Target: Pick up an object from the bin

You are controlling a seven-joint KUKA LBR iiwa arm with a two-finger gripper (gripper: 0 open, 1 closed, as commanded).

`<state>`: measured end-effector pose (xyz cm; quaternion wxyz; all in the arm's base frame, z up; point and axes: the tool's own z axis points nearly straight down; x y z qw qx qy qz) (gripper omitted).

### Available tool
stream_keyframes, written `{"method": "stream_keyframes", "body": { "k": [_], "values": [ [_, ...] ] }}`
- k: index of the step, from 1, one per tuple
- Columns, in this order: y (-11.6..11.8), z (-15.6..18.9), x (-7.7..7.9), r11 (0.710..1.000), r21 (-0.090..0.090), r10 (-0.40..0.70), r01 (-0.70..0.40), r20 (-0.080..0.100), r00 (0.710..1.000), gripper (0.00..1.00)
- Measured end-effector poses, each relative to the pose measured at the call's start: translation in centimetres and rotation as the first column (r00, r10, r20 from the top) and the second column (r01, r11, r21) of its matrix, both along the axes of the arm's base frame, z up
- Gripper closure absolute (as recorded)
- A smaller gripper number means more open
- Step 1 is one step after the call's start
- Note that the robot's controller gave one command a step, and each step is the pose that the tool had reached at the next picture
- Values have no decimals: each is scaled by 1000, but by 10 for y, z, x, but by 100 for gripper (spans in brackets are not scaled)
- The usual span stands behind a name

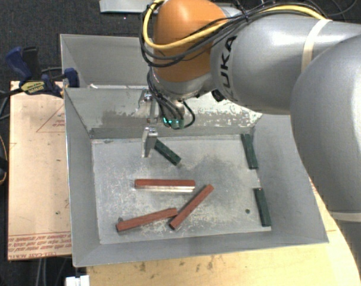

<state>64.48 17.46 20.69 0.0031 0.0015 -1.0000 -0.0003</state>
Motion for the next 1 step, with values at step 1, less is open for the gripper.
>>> {"method": "stream_keyframes", "body": {
  "k": [1],
  "values": [
    [-1, 5, 2, 1000, 1, -2, 2, 8, 1000, 0]
  ]
}}
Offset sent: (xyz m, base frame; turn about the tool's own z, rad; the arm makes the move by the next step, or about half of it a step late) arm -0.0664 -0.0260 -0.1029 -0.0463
